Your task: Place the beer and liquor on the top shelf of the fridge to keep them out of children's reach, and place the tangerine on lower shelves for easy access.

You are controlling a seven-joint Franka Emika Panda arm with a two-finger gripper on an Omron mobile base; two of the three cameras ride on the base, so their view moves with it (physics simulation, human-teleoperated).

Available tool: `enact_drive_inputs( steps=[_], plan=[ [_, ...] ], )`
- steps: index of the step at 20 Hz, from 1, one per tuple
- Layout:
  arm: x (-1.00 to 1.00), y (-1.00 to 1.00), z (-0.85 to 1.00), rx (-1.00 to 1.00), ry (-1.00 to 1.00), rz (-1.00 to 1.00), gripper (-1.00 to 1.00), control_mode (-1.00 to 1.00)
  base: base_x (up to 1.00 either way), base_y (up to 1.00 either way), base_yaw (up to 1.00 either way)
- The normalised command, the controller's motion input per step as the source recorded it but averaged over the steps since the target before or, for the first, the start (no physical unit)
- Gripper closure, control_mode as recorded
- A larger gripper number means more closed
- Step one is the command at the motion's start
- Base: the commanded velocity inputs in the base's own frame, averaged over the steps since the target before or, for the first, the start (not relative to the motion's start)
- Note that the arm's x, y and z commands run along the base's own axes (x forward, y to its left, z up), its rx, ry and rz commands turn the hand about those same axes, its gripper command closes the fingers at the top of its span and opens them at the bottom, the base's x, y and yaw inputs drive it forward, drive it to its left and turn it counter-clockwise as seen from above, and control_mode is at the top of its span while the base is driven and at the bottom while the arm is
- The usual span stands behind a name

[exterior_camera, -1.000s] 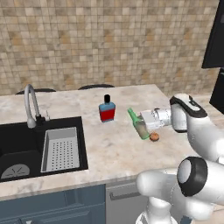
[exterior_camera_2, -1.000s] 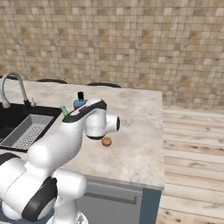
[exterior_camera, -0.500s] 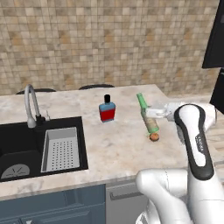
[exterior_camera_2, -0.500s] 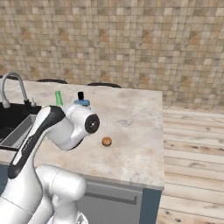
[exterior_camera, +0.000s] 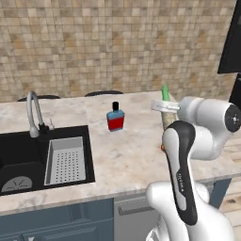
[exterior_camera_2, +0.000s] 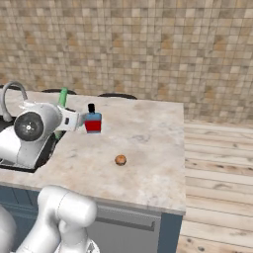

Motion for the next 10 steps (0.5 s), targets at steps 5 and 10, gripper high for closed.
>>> enact_drive_inputs(
  steps=[5, 10],
  plan=[
    [-0.16, 0.0, 0.88, -0.2, 0.21, -0.23, 1.0, -1.0, 0.0, 0.0, 0.0],
    [-0.3, -0.04, 0.56, -0.19, 0.19, -0.12, 1.0, -1.0, 0.0, 0.0, 0.0]
  ],
)
